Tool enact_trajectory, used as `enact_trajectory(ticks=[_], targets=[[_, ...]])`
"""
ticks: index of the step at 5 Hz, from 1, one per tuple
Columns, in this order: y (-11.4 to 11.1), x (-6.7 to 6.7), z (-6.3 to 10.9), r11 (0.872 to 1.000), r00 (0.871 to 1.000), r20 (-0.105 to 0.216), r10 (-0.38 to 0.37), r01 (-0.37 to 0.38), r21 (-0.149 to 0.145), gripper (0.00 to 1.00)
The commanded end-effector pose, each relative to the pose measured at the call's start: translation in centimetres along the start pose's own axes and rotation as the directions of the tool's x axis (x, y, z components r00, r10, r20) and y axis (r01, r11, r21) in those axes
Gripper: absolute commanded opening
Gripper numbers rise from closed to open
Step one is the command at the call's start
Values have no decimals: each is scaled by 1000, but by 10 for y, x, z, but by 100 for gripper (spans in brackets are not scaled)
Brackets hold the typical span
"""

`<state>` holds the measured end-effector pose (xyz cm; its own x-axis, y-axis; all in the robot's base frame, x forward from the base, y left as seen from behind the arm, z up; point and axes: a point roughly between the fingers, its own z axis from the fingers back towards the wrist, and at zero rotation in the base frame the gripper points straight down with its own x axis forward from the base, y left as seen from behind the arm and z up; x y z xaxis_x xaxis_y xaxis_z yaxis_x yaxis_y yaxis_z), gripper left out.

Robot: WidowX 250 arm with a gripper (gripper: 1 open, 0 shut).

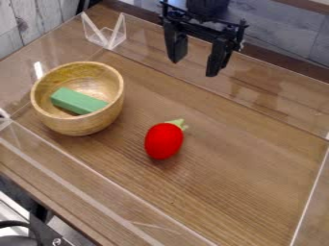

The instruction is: Move the red fruit to the right

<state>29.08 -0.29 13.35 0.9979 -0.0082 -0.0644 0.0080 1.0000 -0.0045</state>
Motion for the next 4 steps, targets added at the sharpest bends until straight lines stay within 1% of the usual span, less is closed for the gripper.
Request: enact_trajectory(ticks=[1, 2, 3, 4], targets=[[4, 12, -1, 1000, 999, 32, -2, 2, 6, 100], [15, 33, -5, 1000, 996, 82, 19, -20, 13, 100], [27, 50, -5, 999, 992, 117, 48, -50, 10, 100], [42, 63, -2, 996, 984, 161, 81, -83, 8, 100]])
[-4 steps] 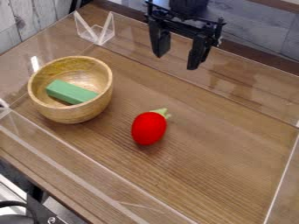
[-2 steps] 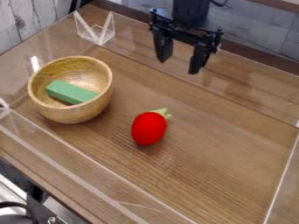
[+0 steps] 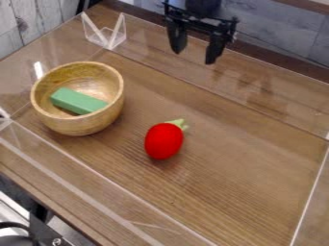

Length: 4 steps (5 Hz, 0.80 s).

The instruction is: Move the red fruit to the right

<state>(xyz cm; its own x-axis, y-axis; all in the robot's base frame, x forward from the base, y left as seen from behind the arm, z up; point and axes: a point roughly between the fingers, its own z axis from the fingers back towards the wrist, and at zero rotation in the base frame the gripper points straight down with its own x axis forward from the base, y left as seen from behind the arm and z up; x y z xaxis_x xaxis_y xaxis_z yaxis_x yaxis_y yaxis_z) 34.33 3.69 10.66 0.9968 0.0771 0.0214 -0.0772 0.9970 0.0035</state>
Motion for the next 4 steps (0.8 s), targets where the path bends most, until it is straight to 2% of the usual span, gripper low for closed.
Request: enact_trajectory(ticks=[1, 3, 4], targets=[[12, 23, 20, 1000, 995, 98, 20, -21, 9, 100], [16, 33, 20, 999, 994, 94, 48, -50, 10, 100], [4, 35, 10, 1000, 996, 90, -16, 15, 14, 100]])
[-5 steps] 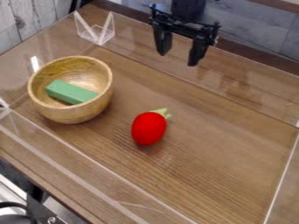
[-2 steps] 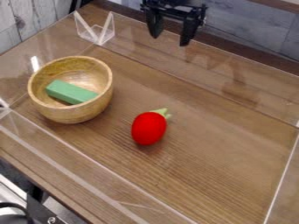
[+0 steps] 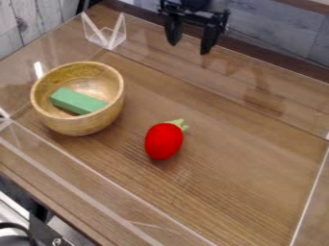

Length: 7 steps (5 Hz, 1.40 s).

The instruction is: Move the red fruit to the right

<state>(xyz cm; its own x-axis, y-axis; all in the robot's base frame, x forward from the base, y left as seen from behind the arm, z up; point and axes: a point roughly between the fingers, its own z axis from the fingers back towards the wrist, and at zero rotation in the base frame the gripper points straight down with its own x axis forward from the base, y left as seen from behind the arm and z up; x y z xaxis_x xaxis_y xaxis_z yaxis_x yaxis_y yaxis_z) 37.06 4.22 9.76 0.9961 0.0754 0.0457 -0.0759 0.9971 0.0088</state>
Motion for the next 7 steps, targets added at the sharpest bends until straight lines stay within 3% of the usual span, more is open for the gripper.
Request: enact_trajectory(ticks=[1, 3, 5, 7], targets=[[-9, 5, 14, 997, 995, 71, -76, 76, 1, 100], [24, 5, 17, 984, 977, 123, -177, 178, -1, 100], [36, -2, 26, 992, 981, 160, -110, 119, -43, 100], [24, 7, 9, 997, 985, 170, -32, 42, -60, 100]])
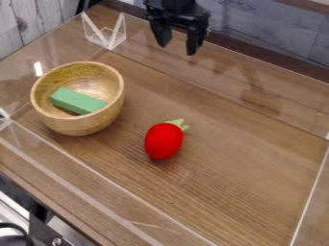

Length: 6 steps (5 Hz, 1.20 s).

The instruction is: Move the red fruit to the right

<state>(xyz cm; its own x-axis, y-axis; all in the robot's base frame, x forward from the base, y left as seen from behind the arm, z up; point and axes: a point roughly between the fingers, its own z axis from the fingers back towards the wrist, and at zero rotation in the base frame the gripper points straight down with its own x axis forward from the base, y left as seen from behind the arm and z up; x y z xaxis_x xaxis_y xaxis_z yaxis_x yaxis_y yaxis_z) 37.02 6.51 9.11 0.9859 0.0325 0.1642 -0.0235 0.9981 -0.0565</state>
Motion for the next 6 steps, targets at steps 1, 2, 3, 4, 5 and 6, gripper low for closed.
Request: enact_trajectory(ticks=[1, 2, 3, 4, 5, 6], targets=[[-6, 5, 10, 998, 996, 54, 65, -65, 10, 100], [-10, 5, 9, 993, 992, 61, 113, -114, 14, 100], [-15, 4, 2, 991, 989, 68, 129, -130, 15, 100], [-16, 3, -3, 990, 988, 78, 135, -137, 17, 100], [-10, 4, -4, 994, 990, 87, 110, -112, 14, 100], [-18, -7, -7, 998, 997, 62, 55, -55, 2, 100]])
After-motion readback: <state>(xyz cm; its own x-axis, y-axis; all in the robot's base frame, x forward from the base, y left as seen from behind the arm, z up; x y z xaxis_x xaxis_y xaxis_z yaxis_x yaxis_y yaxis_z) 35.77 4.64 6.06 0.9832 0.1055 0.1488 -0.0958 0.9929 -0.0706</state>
